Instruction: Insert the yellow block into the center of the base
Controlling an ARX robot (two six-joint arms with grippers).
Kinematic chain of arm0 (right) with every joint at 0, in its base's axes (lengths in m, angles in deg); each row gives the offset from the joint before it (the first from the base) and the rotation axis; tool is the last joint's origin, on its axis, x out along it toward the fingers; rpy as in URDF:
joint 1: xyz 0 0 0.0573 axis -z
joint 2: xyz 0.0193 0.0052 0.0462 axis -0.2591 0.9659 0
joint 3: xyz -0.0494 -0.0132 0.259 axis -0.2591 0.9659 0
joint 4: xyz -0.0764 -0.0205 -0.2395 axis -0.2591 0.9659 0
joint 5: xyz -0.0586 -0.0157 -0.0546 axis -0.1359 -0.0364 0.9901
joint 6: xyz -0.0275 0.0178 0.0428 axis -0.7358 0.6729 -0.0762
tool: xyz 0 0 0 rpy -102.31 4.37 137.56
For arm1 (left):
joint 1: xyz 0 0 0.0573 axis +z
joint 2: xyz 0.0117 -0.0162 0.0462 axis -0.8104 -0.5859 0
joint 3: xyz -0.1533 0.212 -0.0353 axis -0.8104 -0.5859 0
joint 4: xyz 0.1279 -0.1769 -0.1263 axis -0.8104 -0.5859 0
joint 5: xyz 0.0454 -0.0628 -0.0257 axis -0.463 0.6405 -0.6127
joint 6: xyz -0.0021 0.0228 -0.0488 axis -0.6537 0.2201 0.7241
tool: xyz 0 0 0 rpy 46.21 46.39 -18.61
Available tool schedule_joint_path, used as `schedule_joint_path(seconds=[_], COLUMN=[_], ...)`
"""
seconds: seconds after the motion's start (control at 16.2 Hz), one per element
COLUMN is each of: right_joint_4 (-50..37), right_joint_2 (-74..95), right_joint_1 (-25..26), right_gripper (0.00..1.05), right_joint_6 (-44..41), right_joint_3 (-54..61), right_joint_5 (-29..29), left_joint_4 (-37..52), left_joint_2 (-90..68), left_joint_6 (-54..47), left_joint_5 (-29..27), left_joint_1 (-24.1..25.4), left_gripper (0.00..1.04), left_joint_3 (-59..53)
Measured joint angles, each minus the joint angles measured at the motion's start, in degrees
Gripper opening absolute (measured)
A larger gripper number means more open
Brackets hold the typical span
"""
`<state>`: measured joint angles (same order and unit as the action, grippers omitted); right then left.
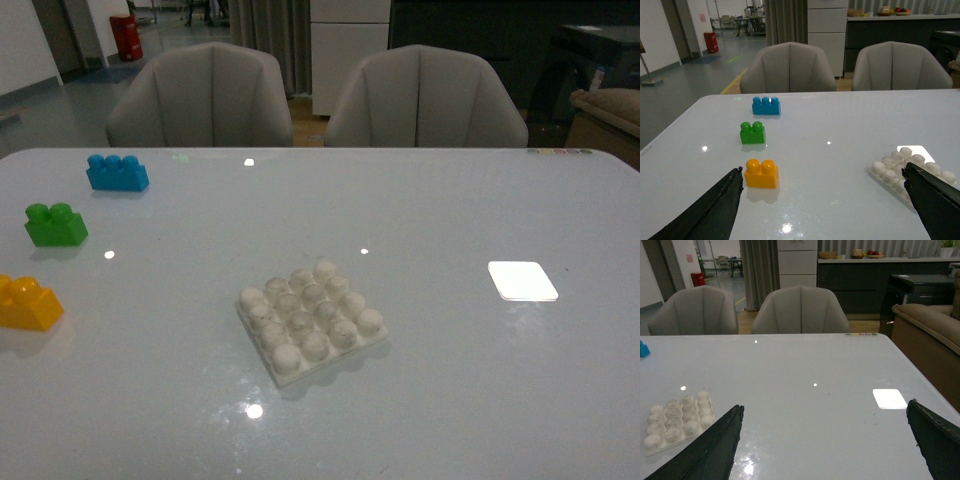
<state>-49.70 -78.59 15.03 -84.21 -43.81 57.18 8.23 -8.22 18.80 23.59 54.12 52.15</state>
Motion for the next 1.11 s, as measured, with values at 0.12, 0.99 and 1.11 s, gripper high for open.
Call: schedule_joint_path(seconds=[0.12, 0.99, 1.11], right_joint_4=[0.04, 0.02, 0.02], right_joint_2=[0.00, 0.00, 0.00], right_joint_1=[0.00, 0.00, 0.00], right_gripper=[0.98, 0.98, 0.98], right_joint_6=[-0.02, -0.07, -0.07], right_joint_3=[0.00, 0.00, 0.00], right_joint_5=[-0.02, 0.02, 0.02], left_joint_4=[-20.63, 12.63, 13.55], left_joint_2=[-13.18, -98.44, -102.64], left_joint_6=[6.43, -9.84, -9.86], left_joint_5=[-11.32, 13.00, 13.64], left_joint_1=[-7.98, 15.21, 15.96], left_gripper=[0.98, 0.98, 0.98], left_joint_3=[10.16, 49.37, 50.86])
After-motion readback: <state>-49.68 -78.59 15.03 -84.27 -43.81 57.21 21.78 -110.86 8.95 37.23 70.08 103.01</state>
